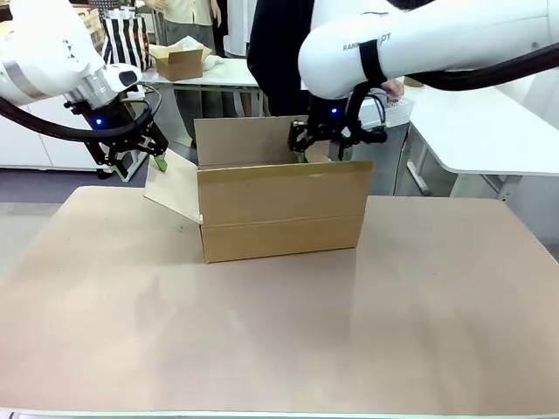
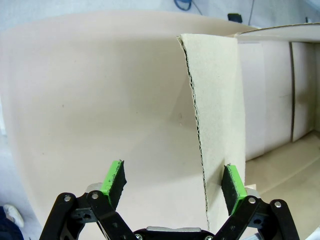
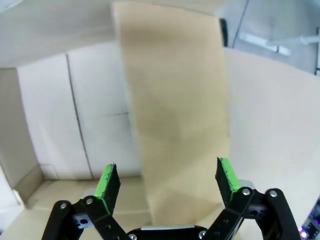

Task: Pack the gift set into the box.
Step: Place both hands on the side flaps of the Package Box and spread them outward.

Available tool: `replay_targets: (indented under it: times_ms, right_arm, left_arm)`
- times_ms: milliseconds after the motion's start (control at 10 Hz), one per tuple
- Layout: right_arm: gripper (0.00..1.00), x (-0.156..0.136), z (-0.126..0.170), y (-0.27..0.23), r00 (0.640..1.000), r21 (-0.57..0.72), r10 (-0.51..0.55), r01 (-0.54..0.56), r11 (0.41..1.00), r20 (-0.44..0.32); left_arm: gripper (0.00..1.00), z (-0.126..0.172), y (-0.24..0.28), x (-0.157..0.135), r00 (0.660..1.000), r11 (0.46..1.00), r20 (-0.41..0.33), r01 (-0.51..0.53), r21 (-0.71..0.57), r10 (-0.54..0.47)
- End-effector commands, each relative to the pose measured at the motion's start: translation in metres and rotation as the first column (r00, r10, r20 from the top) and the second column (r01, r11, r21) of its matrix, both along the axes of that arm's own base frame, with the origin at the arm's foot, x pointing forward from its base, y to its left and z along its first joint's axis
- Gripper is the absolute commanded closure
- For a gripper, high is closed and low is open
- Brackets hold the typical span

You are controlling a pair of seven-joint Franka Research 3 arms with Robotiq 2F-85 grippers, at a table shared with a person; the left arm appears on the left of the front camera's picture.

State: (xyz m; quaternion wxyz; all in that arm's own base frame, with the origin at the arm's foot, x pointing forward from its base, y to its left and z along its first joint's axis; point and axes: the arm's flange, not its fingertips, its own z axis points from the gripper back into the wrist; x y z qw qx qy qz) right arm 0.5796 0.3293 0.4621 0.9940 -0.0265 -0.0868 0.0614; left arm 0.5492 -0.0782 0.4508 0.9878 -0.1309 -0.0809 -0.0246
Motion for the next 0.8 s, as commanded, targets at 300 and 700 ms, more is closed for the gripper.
replay_targets:
  times_ms: [300,700]
  right_arm:
    - [0.00,-0.015,-0.011,0.050,0.999,-0.117,-0.013,0.019,0.993,0.048]
    - [0.00,0.005,-0.050,0.052,0.998,-0.289,-0.048,0.061,0.955,0.049]
  left_arm:
    - [0.00,0.003,-0.001,0.000,1.000,1.000,0.001,-0.017,0.015,0.017]
    - [0.00,0.003,-0.001,0.000,1.000,1.000,0.001,-0.017,0.015,0.017]
